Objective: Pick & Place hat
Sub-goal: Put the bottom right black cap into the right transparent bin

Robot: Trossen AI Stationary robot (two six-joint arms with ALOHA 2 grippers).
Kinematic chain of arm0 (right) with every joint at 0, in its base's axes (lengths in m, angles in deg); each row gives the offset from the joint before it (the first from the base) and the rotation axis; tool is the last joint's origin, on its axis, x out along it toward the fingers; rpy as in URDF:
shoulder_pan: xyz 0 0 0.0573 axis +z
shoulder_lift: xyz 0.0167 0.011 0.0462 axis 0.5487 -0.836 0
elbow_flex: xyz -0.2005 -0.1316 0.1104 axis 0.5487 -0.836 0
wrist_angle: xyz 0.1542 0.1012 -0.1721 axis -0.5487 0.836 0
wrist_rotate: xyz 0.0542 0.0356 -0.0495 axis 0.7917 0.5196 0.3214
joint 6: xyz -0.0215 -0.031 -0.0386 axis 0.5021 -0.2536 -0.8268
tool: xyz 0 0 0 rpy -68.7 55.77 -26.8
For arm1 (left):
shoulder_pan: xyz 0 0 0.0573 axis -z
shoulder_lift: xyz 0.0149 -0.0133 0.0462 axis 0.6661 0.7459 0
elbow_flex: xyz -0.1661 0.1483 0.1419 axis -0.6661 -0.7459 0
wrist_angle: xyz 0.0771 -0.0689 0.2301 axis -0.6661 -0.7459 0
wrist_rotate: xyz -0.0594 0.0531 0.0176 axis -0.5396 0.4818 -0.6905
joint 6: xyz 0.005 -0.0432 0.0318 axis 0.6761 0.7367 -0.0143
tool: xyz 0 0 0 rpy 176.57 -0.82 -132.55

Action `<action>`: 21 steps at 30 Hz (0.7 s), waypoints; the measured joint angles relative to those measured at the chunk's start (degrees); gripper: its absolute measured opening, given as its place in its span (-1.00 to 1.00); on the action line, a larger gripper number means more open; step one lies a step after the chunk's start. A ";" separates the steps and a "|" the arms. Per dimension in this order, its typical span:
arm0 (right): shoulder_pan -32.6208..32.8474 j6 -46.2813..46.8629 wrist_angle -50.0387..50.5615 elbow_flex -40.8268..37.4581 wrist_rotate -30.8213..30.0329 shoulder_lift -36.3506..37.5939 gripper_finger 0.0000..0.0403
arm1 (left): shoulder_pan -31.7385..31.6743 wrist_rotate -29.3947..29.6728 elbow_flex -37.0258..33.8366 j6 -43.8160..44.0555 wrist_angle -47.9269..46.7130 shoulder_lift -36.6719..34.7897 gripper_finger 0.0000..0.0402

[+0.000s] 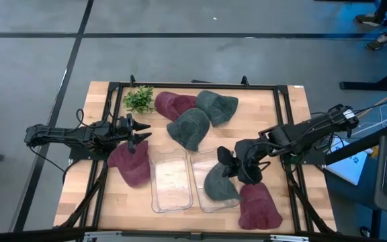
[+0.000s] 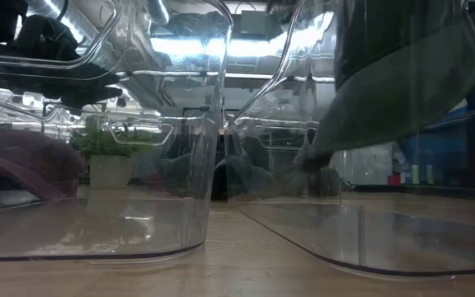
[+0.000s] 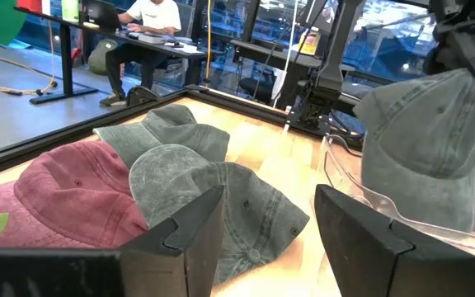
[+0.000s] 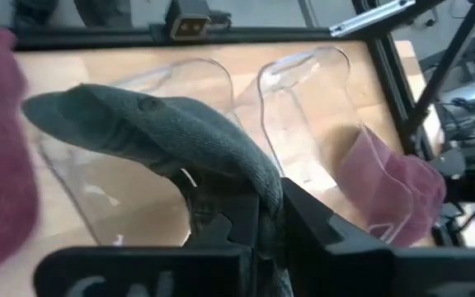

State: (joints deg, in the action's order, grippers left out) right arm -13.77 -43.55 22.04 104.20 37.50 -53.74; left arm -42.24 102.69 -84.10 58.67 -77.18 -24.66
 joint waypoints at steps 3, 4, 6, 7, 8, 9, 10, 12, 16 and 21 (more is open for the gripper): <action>-0.31 -1.25 -3.82 -2.64 -1.10 0.02 -0.82 | 0.00 0.00 0.01 0.00 0.00 0.00 -0.08; -0.49 -1.31 -5.06 -3.47 -1.12 0.00 -0.83 | -0.01 0.00 0.00 0.00 0.00 0.00 -0.08; -0.95 -1.17 -7.54 -4.89 -1.15 -0.31 -0.83 | -0.02 0.00 0.02 0.00 0.00 0.00 -0.08; -1.20 -0.66 -8.82 -5.51 -1.19 -0.42 -0.83 | 0.00 0.00 0.01 0.00 0.00 0.00 -0.08; -1.39 -0.16 -9.90 -6.14 -1.24 -0.55 -0.83 | 0.00 0.00 0.02 0.00 0.00 -0.02 -0.08; -1.57 0.19 -10.75 -6.73 -1.24 -0.59 -0.83 | 0.00 0.00 0.02 0.00 0.00 0.00 -0.08; -1.72 0.30 -11.35 -7.28 -1.25 -0.66 -0.83 | 0.00 0.00 0.01 0.00 0.00 -0.01 -0.08; -1.93 0.34 -13.53 -8.23 -1.25 -1.23 -0.83 | -0.02 0.00 0.02 0.00 0.00 -0.01 -0.08; -2.10 2.05 -17.47 -11.06 -1.21 -1.81 -0.82 | -0.01 0.00 0.02 0.00 0.00 0.00 -0.08; -2.10 5.58 -21.93 -15.83 -1.19 -1.81 -0.83 | -0.02 0.00 0.00 0.00 0.00 0.00 -0.08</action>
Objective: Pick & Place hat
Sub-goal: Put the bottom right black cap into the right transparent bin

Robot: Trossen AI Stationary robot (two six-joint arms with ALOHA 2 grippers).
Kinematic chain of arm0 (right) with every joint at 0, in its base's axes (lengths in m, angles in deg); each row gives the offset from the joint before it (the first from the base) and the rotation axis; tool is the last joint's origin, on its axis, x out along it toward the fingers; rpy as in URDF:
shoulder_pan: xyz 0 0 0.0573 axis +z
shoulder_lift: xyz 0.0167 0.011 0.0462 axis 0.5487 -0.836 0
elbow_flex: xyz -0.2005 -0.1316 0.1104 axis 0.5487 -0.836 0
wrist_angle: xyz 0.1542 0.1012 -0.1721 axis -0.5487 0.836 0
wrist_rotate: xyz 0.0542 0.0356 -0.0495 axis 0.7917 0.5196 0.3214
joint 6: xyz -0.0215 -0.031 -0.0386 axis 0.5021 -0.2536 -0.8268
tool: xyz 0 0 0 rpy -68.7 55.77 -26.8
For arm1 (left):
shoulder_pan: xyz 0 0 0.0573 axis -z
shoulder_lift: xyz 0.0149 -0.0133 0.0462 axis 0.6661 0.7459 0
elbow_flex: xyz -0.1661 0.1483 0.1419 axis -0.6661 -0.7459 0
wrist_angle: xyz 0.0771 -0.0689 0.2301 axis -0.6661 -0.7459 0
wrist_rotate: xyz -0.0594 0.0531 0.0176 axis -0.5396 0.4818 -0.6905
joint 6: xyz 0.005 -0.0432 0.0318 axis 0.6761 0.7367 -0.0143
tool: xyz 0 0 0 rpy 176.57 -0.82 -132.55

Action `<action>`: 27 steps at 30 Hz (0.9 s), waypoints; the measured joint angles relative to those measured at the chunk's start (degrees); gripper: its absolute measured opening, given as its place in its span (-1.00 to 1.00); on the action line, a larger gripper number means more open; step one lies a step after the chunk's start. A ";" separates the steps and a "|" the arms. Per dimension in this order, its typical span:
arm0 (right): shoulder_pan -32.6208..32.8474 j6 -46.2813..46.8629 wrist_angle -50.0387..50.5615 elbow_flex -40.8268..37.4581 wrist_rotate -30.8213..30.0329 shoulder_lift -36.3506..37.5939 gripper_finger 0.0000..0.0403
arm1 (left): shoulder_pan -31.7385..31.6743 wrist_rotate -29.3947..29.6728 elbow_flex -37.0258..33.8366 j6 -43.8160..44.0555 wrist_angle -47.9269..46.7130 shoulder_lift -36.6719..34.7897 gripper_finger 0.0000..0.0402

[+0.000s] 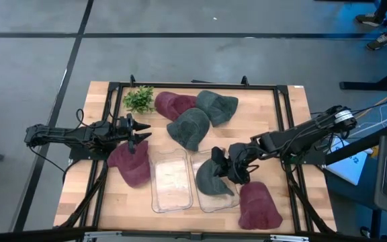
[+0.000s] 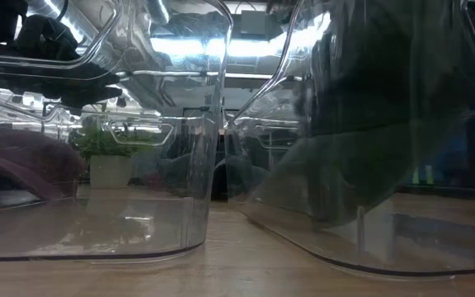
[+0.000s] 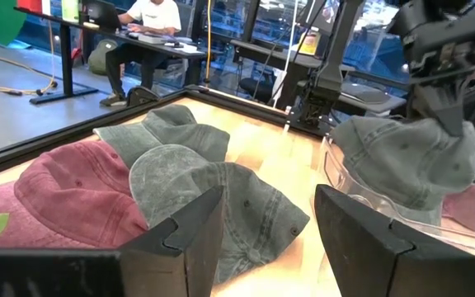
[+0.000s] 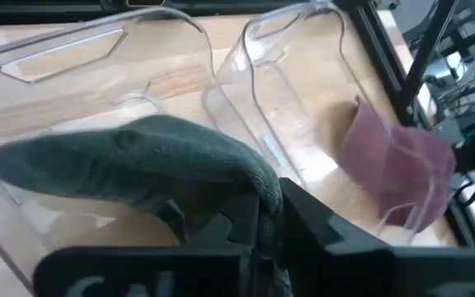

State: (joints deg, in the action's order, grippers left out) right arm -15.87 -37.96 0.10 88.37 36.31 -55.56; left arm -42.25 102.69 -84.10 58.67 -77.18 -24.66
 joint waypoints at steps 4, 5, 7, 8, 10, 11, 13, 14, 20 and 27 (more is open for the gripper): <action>0.00 2.14 -2.98 -3.02 -0.02 0.07 -0.77 | 0.00 0.00 0.01 0.00 -0.02 0.00 -0.08; 0.00 2.69 -3.72 -3.61 -0.04 0.09 -0.74 | 0.00 0.00 0.02 0.00 -0.02 0.00 -0.08; 0.00 3.36 -4.10 -4.21 -0.04 0.09 -0.68 | 0.02 0.00 0.02 0.00 0.00 0.00 -0.08; 0.00 3.45 -3.80 -4.23 -0.04 0.09 -0.66 | 0.00 -0.02 0.02 0.00 -0.02 0.00 -0.08; 0.00 3.69 -3.26 -4.22 -0.04 0.13 -0.62 | 0.01 0.00 0.02 0.00 -0.02 0.00 -0.08; 0.00 4.61 -2.95 -4.22 -0.04 0.13 -0.61 | 0.01 0.00 0.01 0.00 -0.02 0.00 -0.08; 0.00 7.77 -2.75 -4.22 -0.43 0.13 -0.59 | 0.00 0.00 0.00 0.00 -0.02 0.00 -0.08; 0.00 9.45 -2.60 -4.22 -1.14 0.17 -0.58 | 0.02 0.00 0.02 0.00 -0.01 0.00 -0.08; 0.00 9.53 -0.99 -4.22 -3.17 0.17 -0.41 | 0.00 0.00 0.02 0.00 -0.02 0.00 -0.08; 0.44 9.26 -0.41 -4.22 -11.74 1.17 -0.06 | 0.00 0.00 0.02 0.00 -0.01 0.00 -0.08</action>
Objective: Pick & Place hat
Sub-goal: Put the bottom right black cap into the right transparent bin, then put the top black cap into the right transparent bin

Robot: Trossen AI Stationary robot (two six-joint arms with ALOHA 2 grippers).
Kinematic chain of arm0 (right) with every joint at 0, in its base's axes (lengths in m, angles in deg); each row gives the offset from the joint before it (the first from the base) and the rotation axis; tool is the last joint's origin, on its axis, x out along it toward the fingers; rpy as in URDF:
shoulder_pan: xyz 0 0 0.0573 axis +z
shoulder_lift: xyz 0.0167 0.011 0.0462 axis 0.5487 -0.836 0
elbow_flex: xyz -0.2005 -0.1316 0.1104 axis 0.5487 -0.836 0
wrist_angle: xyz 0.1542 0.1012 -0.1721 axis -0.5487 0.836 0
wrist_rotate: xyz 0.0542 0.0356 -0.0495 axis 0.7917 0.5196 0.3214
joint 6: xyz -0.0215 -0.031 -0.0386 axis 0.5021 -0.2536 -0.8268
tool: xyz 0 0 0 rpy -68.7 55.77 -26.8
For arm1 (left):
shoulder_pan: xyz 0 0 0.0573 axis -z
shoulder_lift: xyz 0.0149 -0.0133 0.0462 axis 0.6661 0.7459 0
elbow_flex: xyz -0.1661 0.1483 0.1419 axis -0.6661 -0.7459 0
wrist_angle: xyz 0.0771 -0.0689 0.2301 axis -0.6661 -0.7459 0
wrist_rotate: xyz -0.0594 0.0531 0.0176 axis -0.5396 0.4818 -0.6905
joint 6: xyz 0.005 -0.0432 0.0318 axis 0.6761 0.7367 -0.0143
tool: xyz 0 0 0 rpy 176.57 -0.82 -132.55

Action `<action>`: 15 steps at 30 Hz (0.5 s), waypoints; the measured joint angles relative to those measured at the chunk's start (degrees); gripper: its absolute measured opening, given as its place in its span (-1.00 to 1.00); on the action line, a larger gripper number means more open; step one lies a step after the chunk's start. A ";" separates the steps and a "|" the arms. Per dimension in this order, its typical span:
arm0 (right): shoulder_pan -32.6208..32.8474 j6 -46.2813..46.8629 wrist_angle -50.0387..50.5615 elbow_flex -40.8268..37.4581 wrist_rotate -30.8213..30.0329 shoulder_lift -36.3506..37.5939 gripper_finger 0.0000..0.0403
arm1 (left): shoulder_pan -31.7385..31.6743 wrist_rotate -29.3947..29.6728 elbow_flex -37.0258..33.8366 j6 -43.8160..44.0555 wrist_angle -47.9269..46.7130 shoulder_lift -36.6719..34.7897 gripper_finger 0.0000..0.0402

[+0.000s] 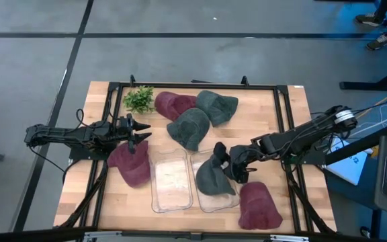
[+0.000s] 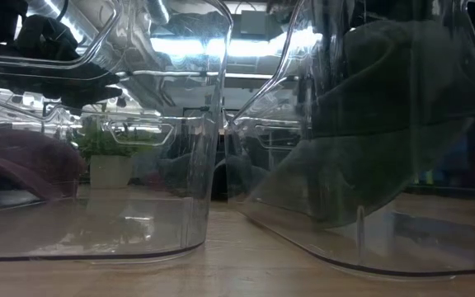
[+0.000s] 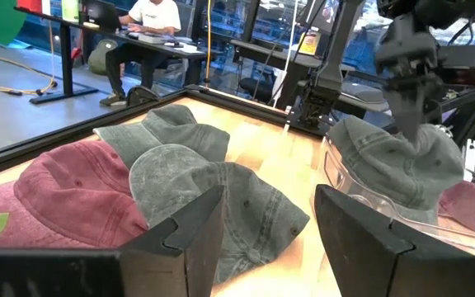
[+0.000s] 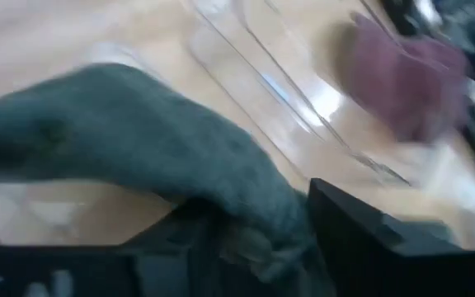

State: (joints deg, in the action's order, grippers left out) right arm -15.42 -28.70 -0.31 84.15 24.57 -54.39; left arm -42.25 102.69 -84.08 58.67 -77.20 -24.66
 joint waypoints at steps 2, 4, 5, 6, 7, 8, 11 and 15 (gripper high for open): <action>0.08 0.11 0.88 0.10 -4.01 1.09 0.04 | 0.02 0.00 0.00 0.00 0.01 0.00 -0.08; 0.06 1.26 3.81 0.66 -4.65 2.52 0.13 | 0.02 0.00 0.00 0.00 0.01 0.00 -0.08; 0.06 2.37 5.64 1.30 -4.30 3.29 0.16 | 0.02 0.00 -0.02 0.00 -0.01 0.00 -0.08; 0.06 3.41 7.03 1.88 -3.80 4.12 0.18 | -0.01 0.00 -0.02 0.00 0.01 0.00 -0.08; 0.06 4.59 8.59 2.53 -3.36 5.00 0.19 | 0.02 0.00 0.00 0.00 0.01 0.00 -0.08; 0.08 5.94 10.16 3.16 -3.38 5.71 0.20 | 0.00 0.00 0.00 0.00 0.01 0.00 -0.08; 0.17 10.64 14.25 4.60 -3.36 7.81 0.21 | 0.02 0.00 0.00 0.00 -0.01 0.00 -0.08; 0.17 20.23 18.99 6.34 -3.32 10.78 0.21 | 0.02 -0.01 0.00 0.00 -0.01 0.00 -0.08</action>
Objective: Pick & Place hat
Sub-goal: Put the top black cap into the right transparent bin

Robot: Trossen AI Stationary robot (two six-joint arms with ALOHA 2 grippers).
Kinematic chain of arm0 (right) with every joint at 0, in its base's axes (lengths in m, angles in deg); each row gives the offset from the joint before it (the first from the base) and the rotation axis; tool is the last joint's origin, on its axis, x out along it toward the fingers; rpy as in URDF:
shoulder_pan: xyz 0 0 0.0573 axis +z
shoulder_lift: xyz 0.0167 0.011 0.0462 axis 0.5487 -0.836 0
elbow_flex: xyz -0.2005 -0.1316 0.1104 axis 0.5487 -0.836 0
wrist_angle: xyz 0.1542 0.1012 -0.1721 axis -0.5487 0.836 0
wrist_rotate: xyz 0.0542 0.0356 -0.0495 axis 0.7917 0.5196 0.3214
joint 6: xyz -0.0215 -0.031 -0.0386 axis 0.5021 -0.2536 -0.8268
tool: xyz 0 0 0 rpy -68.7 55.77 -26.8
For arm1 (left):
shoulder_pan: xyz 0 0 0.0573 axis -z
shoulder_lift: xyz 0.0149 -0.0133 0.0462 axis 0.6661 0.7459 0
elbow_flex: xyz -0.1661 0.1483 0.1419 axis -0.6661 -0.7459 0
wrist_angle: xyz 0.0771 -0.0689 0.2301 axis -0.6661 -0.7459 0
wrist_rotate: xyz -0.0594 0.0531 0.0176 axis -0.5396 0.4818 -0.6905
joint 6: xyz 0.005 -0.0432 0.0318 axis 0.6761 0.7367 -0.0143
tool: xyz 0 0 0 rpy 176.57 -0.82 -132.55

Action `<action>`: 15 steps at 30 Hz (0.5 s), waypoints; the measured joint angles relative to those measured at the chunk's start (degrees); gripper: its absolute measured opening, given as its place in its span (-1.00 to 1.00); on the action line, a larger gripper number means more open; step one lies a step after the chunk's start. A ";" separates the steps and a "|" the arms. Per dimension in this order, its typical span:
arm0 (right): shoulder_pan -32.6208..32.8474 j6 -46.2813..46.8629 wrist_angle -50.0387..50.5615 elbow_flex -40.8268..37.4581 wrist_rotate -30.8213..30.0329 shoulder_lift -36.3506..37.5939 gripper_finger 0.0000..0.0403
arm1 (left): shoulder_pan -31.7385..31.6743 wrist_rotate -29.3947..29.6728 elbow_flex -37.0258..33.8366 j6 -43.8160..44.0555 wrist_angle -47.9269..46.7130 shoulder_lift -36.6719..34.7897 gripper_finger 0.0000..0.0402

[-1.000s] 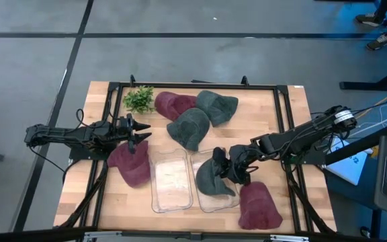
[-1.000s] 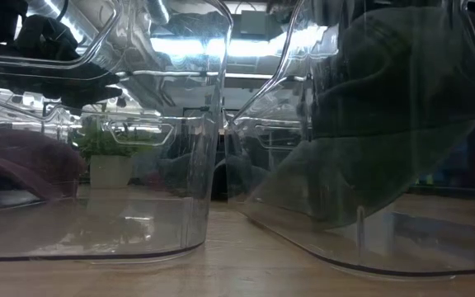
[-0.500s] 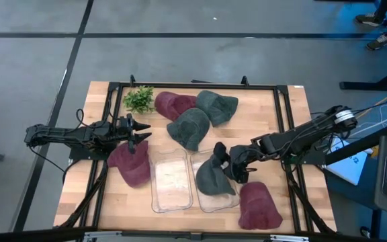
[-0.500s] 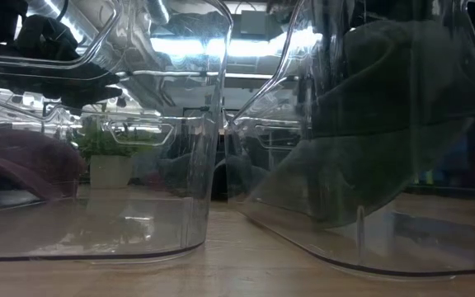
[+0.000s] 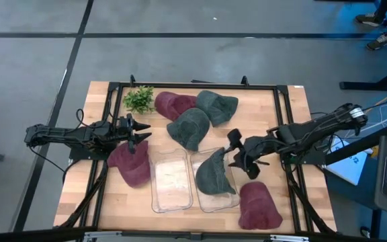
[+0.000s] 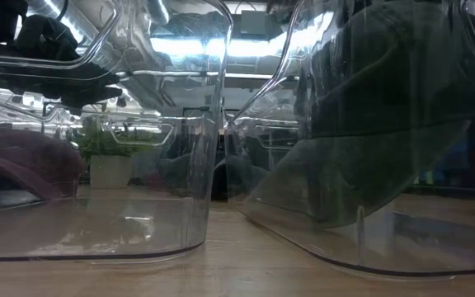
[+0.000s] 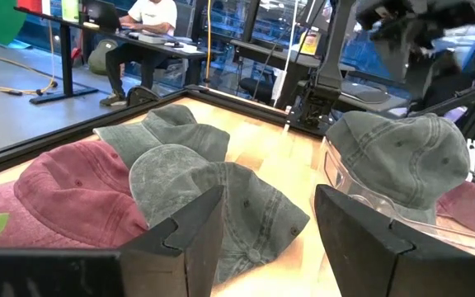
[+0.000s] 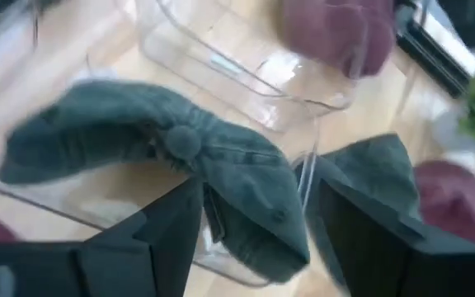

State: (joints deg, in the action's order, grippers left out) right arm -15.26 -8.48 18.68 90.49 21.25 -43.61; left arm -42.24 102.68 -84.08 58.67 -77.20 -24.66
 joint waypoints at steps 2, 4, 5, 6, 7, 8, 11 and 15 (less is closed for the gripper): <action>0.00 6.64 3.35 0.48 0.07 1.25 0.21 | -0.01 0.01 0.00 0.00 0.02 -0.01 -0.08; 0.00 14.77 4.64 0.61 0.30 2.69 0.21 | -0.02 0.01 0.00 0.00 0.01 0.00 -0.08; 0.00 19.03 4.99 0.61 0.61 3.50 0.21 | -0.02 0.01 0.00 0.00 0.00 0.00 -0.08; 0.00 23.32 5.10 0.63 1.11 4.27 0.21 | 0.00 0.01 0.00 0.00 0.00 0.00 -0.08; 0.00 27.32 5.09 0.62 1.78 5.04 0.21 | 0.00 0.01 0.00 0.00 0.02 -0.02 -0.08; 0.00 31.09 4.87 0.42 2.37 5.86 0.21 | -0.02 0.01 0.00 0.00 0.00 0.00 -0.08; 0.02 41.48 4.94 -0.74 2.69 8.67 0.21 | 0.00 0.01 0.00 0.00 0.01 -0.01 -0.08; 0.00 53.08 4.84 -3.79 2.84 13.80 0.21 | 0.00 0.01 0.00 0.00 0.00 0.00 -0.08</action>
State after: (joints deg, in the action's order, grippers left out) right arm -15.26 44.60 23.52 86.70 24.09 -29.81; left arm -42.24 102.69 -84.08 58.67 -77.20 -24.66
